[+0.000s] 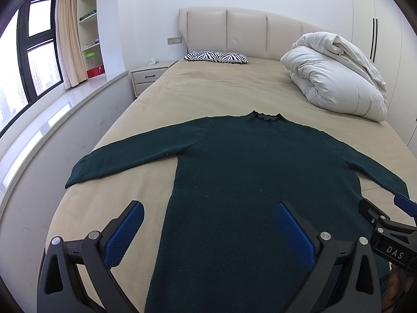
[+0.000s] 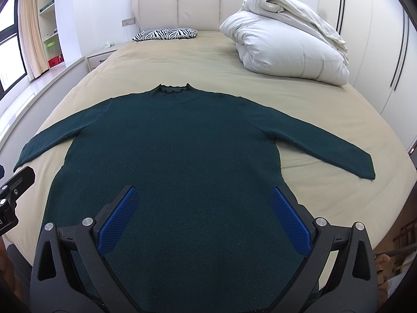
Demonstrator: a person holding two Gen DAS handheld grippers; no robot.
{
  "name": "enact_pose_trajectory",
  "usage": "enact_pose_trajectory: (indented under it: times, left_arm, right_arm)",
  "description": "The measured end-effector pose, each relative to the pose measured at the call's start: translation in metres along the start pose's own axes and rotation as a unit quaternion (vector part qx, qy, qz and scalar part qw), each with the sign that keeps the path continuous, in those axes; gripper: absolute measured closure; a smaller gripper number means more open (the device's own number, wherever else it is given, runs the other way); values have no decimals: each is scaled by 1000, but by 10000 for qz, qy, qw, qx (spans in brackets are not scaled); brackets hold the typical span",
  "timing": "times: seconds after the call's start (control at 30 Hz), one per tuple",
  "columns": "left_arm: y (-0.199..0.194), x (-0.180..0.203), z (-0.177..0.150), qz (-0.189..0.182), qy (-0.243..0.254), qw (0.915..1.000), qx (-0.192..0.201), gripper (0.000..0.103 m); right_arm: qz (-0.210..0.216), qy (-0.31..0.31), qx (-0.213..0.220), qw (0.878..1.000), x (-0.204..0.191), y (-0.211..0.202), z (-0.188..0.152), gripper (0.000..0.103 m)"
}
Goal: Fold small clothes
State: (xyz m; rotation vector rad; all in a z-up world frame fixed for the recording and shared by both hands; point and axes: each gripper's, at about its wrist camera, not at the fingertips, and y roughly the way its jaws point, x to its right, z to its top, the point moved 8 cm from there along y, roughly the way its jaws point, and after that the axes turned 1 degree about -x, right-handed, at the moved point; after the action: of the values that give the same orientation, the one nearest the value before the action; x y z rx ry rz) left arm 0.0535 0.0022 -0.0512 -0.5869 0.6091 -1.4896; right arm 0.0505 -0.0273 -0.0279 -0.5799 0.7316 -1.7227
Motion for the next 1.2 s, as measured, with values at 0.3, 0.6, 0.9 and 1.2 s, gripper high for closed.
enact_pose_trajectory:
  times: [0.3, 0.6, 0.9, 1.2]
  left_arm:
    - [1, 0, 0, 1, -3, 10000, 2, 0]
    - [5, -7, 0, -9, -12, 10000, -16, 0]
    - [11, -7, -13, -25, 17, 9999, -122, 0]
    - [28, 8, -40, -1159, -620, 9888, -709, 0]
  right_arm:
    - [5, -4, -8, 10000, 0, 2, 0, 0]
    - [24, -16, -37, 10000, -2, 4, 0, 0]
    - [44, 9, -84, 10000, 1, 8, -2, 0]
    - [1012, 1544, 496, 9815, 89, 9, 8, 0]
